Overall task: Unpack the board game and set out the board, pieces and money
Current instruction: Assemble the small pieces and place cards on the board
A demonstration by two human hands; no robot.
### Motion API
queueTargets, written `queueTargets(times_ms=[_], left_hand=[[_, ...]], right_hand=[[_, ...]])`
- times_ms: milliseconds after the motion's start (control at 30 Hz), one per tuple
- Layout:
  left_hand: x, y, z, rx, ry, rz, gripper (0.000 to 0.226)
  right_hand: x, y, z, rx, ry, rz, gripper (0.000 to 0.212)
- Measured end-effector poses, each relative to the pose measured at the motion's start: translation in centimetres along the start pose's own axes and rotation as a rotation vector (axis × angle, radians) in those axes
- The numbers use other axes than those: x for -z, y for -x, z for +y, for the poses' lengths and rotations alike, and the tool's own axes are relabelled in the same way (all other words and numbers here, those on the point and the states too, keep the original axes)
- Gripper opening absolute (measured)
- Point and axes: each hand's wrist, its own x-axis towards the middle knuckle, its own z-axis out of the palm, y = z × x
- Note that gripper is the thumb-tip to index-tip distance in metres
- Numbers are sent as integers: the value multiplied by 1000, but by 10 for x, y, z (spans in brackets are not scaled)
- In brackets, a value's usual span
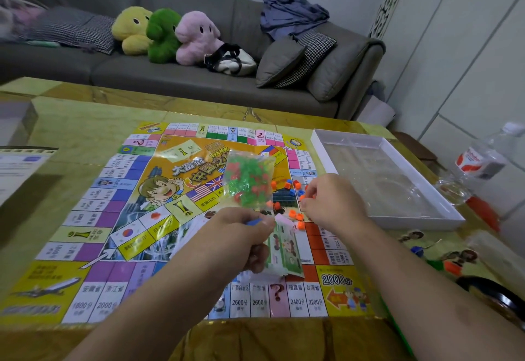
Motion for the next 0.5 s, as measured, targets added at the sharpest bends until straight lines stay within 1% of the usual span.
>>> queueTargets(times_ms=[67, 267, 333, 367, 433, 500], left_hand=[[1, 1, 3, -4, -5, -7, 13], [4, 6, 8, -38, 12, -28, 11], [6, 7, 8, -62, 17, -31, 10], [7, 7, 7, -76, 11, -30, 10], [7, 7, 6, -112, -15, -23, 7], [6, 6, 4, -161, -66, -21, 5]], right_hand=[[-5, -4, -2, 1, 34, 17, 11], [-11, -3, -1, -19, -21, 38, 4], [-2, 5, 2, -5, -95, 71, 11], [6, 13, 2, -3, -189, 76, 14], [26, 39, -2, -3, -483, 46, 16], [46, 69, -9, 8, -826, -61, 16]])
